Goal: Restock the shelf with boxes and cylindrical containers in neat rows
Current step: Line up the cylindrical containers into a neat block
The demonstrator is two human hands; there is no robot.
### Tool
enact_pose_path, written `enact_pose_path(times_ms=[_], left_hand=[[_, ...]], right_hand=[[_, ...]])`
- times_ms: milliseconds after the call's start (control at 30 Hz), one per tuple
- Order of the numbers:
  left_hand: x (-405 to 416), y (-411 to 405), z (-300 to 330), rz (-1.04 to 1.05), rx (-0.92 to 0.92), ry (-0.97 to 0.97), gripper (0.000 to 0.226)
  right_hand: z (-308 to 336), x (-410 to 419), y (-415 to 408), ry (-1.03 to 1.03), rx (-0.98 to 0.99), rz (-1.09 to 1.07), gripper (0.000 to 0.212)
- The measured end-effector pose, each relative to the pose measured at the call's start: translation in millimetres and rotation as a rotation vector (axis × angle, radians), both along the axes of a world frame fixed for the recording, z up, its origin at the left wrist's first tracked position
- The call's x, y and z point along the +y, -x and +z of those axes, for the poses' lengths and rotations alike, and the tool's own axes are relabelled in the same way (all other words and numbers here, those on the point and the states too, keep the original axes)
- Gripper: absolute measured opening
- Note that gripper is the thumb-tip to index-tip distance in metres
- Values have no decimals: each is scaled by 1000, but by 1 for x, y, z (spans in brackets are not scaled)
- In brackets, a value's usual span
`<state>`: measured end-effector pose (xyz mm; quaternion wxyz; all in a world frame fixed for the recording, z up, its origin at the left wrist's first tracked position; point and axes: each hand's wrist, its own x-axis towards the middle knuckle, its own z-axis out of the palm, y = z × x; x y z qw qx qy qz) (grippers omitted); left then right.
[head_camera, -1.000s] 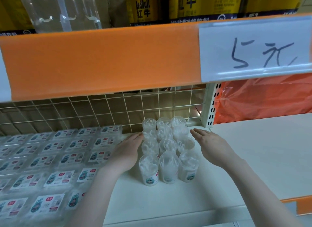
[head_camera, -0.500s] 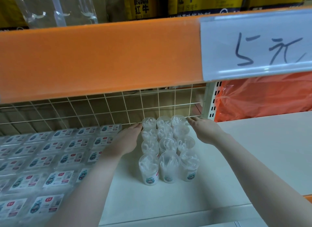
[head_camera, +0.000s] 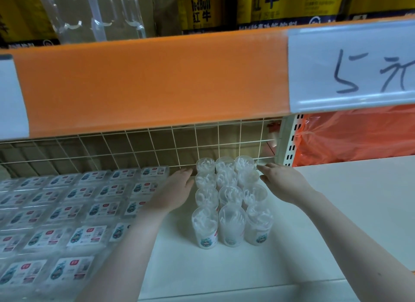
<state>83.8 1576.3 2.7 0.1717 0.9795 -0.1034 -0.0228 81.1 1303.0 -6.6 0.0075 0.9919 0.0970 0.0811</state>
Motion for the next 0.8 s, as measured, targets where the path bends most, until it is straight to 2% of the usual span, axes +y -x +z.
enact_pose_path(times_ms=[100,300,400,600,800], left_hand=[[0,16,-3,89,51,102,39],[-7,45,-10,222,107,60,37],[-10,52,-9,228,136,11,39],[-13,67,-4,249,164,42,37],[-16,72,-7,296,204,189,36]], right_hand=[[-2,-4,12,-60,-46,35,38],[-1,-1,26,-70,-75,21,34],[-2,0,29,-65,-73,10,33],[-2,0,36,-60,-68,-30,32],[-1,0,39,-61,-76,-31,31]])
